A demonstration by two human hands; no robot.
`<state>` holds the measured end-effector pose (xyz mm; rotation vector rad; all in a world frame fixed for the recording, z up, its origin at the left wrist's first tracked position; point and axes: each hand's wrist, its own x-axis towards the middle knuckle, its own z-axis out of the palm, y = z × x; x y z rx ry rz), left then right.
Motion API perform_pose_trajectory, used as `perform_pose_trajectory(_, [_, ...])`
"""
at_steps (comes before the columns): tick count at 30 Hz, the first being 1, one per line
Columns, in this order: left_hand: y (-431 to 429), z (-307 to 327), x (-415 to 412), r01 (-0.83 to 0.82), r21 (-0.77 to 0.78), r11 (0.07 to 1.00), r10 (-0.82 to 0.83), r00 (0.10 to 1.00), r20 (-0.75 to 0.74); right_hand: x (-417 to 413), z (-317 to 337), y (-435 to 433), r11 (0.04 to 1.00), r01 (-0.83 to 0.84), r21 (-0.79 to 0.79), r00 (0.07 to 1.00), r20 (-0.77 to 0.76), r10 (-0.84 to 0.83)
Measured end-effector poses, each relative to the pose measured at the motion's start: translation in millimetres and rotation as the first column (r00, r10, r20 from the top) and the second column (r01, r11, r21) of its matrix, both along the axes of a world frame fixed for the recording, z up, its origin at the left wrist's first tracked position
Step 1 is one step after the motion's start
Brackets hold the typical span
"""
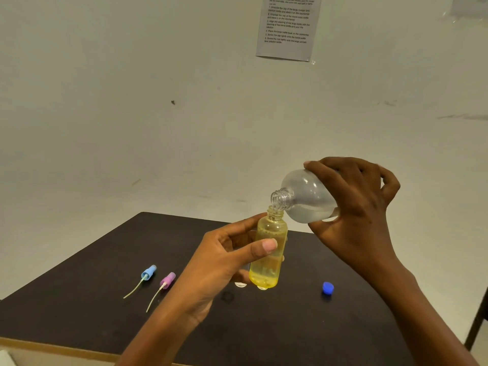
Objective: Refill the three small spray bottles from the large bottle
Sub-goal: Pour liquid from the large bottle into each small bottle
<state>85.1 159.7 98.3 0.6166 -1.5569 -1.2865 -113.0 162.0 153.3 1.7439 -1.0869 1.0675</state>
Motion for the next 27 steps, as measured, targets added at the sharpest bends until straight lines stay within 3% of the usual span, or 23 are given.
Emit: perform_pose_trajectory(27, [-0.5,0.1,-1.6,-0.005,0.013,1.0,0.005,1.0,-0.003,-1.3,-0.2,0.5,1.0,-0.009,0.004,1.0,-0.002,0.009])
